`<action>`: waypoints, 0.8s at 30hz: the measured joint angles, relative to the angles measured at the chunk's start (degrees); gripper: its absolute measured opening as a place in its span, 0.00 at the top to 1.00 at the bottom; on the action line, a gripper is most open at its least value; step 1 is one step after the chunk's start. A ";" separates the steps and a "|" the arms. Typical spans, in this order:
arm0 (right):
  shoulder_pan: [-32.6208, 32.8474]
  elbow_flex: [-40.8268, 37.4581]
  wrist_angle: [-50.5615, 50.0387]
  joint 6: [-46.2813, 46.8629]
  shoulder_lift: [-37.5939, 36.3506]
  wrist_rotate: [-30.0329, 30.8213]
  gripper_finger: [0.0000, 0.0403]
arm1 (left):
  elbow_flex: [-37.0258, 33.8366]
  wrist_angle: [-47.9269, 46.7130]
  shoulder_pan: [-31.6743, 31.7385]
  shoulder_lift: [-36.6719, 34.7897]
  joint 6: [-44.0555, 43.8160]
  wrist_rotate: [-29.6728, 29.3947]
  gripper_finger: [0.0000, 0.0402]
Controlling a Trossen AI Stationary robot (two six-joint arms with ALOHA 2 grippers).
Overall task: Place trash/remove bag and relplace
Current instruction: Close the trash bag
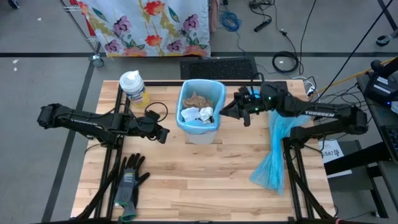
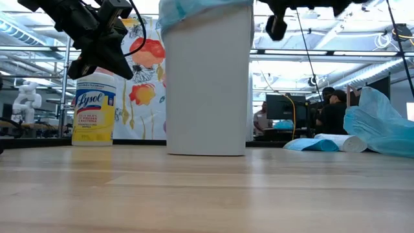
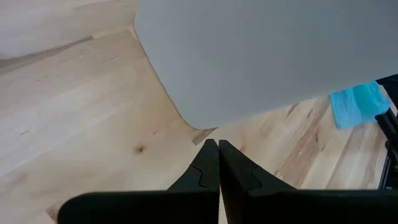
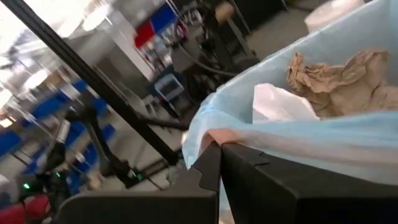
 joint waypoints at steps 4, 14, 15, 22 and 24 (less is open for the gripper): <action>-0.01 9.31 -12.24 -2.27 1.20 -0.04 1.00 | 0.00 0.00 0.00 0.00 0.02 -0.02 1.00; -4.00 26.41 -25.70 -11.40 8.83 0.56 1.00 | 0.00 0.39 0.00 0.00 1.41 -0.10 1.00; -4.74 27.77 -27.93 -12.41 10.13 1.08 1.00 | 0.00 0.68 0.00 0.00 1.40 -0.09 1.00; -10.30 33.45 -31.83 -18.67 19.11 1.52 1.00 | 0.00 0.61 0.00 0.00 1.40 -0.04 1.00; -11.71 35.05 -32.24 -20.24 21.38 1.40 1.00 | 0.00 0.62 0.00 0.00 1.40 -0.02 1.00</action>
